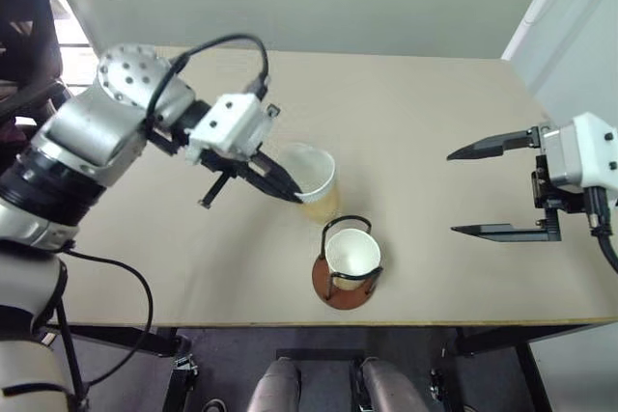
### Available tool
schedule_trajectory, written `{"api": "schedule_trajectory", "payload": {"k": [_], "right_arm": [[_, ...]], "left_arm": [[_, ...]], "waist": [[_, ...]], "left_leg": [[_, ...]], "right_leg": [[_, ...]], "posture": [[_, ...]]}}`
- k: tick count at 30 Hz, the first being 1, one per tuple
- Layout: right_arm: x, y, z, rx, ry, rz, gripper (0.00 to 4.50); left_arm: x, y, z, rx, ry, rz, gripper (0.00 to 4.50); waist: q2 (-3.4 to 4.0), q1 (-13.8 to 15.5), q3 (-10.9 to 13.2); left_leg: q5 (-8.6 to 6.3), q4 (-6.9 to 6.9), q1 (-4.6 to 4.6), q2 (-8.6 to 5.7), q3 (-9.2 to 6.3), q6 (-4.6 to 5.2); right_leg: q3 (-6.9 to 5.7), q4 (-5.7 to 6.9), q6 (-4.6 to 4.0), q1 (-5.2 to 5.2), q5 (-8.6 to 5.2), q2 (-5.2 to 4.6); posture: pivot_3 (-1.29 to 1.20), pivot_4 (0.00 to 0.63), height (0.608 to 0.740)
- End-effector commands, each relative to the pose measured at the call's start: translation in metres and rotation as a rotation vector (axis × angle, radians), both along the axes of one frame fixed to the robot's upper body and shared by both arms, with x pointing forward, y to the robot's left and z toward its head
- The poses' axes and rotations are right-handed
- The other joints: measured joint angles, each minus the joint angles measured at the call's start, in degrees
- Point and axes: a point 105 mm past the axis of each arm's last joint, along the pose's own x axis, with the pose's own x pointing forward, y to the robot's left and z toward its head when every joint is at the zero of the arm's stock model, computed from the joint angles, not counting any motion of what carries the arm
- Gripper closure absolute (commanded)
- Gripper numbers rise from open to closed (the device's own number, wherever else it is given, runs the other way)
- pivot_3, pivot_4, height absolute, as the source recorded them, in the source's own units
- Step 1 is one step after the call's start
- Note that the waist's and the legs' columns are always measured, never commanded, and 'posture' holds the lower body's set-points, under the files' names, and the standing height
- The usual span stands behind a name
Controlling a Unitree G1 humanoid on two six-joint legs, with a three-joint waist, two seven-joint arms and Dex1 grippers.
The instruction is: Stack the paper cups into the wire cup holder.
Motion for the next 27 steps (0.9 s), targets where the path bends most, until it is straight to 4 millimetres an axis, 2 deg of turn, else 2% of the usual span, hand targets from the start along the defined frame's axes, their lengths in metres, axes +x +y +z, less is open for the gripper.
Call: {"api": "schedule_trajectory", "payload": {"k": [1,9,14,20,27], "right_arm": [[0.0,-0.002,0.013,-0.005,-0.079,-0.019,0.0],[-0.002,-0.005,0.015,-0.012,-0.095,-0.049,0.0],[-0.004,-0.007,0.016,-0.014,-0.103,-0.069,0.0],[-0.011,-0.009,0.016,-0.016,-0.1,-0.081,0.0],[-0.029,-0.007,0.019,0.01,-0.091,-0.026,0.0]], "left_arm": [[-0.008,-0.009,0.017,-0.023,-0.038,-0.096,4.49],[-0.008,-0.032,0.034,-0.04,-0.138,-0.207,4.49],[-0.03,-0.043,0.015,0.012,-0.064,-0.34,4.49],[-0.044,-0.049,0.021,-0.023,-0.019,-0.416,4.49],[-0.04,-0.049,0.006,0.037,-0.024,-0.419,4.49]], "waist": [[0.01,0.22,0.01],[0.02,0.31,0.01],[0.02,0.29,0.01],[0.03,0.32,0.02],[0.05,0.33,0.03]], "left_leg": [[-0.04,0.08,-0.03,-0.01,0.0,0.07],[-0.14,0.46,-0.26,-0.2,0.04,0.26],[-0.16,0.45,-0.26,-0.24,0.1,0.3],[-0.15,0.48,-0.28,-0.27,0.11,0.3],[-0.15,0.52,-0.24,-0.32,0.14,0.32]], "right_leg": [[0.0,-0.02,0.03,0.0,0.02,-0.02],[0.08,-0.11,0.28,0.0,0.16,-0.19],[0.1,-0.11,0.38,0.01,0.11,-0.19],[0.12,-0.11,0.48,0.02,0.13,-0.21],[0.15,-0.11,0.53,0.09,0.08,-0.25]], "posture": [[0.0,0.15,0.74],[0.0,0.15,0.74],[0.0,0.15,0.74],[0.0,0.15,0.74],[0.0,0.15,0.74]]}}
